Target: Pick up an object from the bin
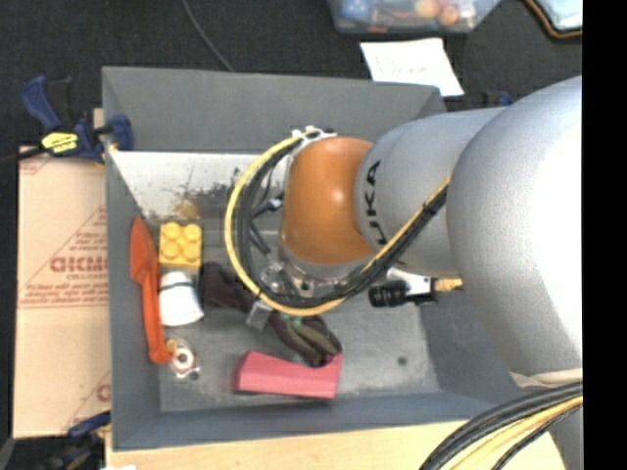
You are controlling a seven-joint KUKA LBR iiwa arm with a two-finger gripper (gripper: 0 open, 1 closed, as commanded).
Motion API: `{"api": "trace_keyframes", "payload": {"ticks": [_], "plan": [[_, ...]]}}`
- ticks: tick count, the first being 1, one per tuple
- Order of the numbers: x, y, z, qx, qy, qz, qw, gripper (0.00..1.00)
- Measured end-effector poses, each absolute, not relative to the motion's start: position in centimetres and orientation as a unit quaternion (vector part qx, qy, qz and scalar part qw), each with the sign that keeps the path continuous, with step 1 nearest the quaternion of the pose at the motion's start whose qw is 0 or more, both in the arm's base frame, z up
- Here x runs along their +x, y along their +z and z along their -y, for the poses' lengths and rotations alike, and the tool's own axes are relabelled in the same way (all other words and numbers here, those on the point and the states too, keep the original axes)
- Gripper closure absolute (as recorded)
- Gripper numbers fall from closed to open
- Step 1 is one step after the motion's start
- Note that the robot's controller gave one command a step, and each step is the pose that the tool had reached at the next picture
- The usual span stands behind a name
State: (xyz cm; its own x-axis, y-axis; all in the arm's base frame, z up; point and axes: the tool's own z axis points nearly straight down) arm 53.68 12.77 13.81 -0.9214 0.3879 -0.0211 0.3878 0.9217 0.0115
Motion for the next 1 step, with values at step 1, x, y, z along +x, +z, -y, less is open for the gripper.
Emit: {"api": "trace_keyframes", "payload": {"ticks": [1], "plan": [[53.78,16.46,-12.73,0.197,0.004,-0.980,0.013,1.00]]}}
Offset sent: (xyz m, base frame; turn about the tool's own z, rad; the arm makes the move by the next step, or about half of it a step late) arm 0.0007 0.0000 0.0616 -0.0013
